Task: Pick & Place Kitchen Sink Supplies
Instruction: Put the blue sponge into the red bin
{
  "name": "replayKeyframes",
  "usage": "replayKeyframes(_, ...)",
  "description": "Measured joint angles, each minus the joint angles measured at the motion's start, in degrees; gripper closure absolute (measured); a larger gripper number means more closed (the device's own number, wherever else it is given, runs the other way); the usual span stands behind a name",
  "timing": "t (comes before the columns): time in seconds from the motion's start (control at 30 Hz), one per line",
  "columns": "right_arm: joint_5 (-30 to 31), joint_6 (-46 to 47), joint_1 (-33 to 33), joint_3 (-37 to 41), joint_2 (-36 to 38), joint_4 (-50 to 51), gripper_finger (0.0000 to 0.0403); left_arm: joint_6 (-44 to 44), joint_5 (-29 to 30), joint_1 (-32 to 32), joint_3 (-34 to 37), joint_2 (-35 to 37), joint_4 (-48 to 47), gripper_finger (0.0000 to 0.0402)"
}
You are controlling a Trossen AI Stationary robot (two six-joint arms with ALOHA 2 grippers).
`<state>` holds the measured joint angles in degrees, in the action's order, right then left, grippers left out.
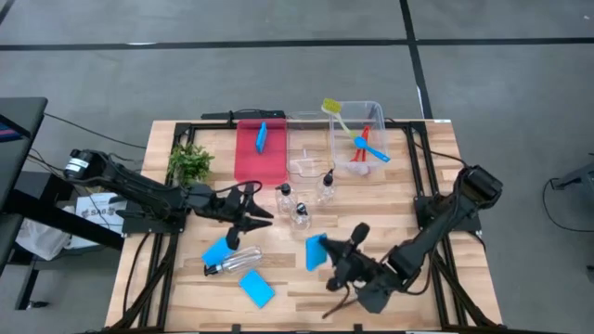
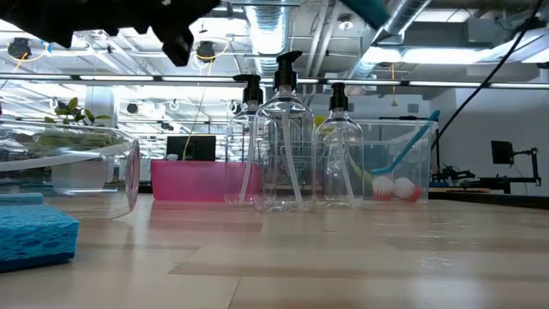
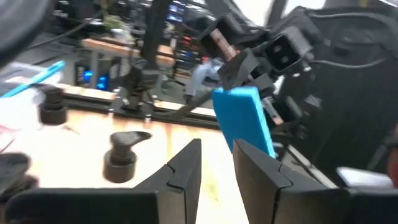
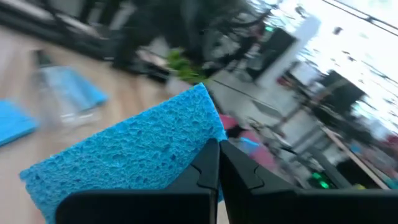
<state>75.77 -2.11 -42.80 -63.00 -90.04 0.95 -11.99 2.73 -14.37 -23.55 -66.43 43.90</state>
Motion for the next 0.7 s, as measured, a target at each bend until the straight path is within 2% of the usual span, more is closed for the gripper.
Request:
replayKeyframes(0.23,0.78,0.02,4.94,-0.02,0.0,-0.54,0.0403,-7.89,1.7,0.0,0.0,-9.35,12.0,0.0308)
replayKeyframes(0.33,0.82,0.0,5.93,-0.02,0.02,-1.45,0.0403,-8.21,1.43,0.0,0.0,-12.04,16.26,0.0308)
replayKeyframes(0.53,0.74,-1.72,6.18,-0.04,0.03,-2.6,0.0403,-6.79,3.48,0.0,-0.17,-13.31,17.08,0.0308)
replayKeyframes(0.7,0.63,-9.09,6.18,-0.04,0.03,-9.86,0.0403,-6.0,3.46,0.0,-0.2,-13.29,17.03,0.0308)
